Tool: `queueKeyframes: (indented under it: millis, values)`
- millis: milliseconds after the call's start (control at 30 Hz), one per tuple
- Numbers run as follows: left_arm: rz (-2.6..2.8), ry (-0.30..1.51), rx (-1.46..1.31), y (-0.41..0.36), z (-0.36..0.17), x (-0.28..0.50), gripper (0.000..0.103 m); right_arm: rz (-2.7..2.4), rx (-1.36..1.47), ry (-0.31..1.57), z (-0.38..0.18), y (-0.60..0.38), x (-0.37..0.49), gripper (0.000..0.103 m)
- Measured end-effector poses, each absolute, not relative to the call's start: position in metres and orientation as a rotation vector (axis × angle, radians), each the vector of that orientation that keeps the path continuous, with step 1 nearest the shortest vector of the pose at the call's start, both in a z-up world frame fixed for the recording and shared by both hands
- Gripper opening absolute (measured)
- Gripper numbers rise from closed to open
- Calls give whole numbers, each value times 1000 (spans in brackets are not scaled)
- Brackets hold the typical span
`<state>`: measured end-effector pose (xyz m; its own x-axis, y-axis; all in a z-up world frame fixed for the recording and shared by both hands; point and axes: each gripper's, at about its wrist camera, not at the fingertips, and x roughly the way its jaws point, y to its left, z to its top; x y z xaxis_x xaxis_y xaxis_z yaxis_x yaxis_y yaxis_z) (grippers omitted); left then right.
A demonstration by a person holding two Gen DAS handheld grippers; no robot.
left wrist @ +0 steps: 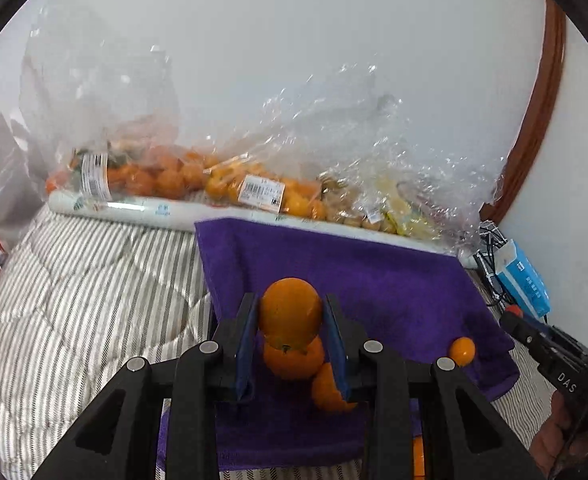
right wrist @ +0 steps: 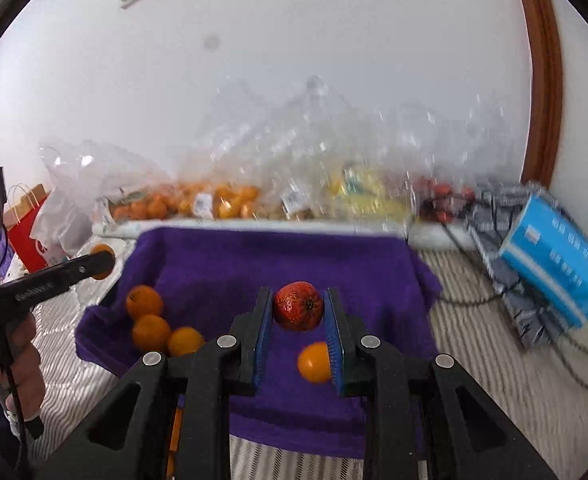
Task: Organize fruits
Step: 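Carry the red fruit and the mandarin over the towel with both tools, then release the red fruit onto the towel with the right tool while the left tool releases its mandarin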
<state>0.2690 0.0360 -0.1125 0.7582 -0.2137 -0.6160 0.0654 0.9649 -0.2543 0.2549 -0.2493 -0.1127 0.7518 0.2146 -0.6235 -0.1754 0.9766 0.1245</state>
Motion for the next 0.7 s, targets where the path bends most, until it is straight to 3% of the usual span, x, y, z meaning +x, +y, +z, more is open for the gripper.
queueKeyframes:
  millis: [700]
  values:
    - [-170,739,-173,25,-134,265,31,109,-51,780,-131,-258,255,25]
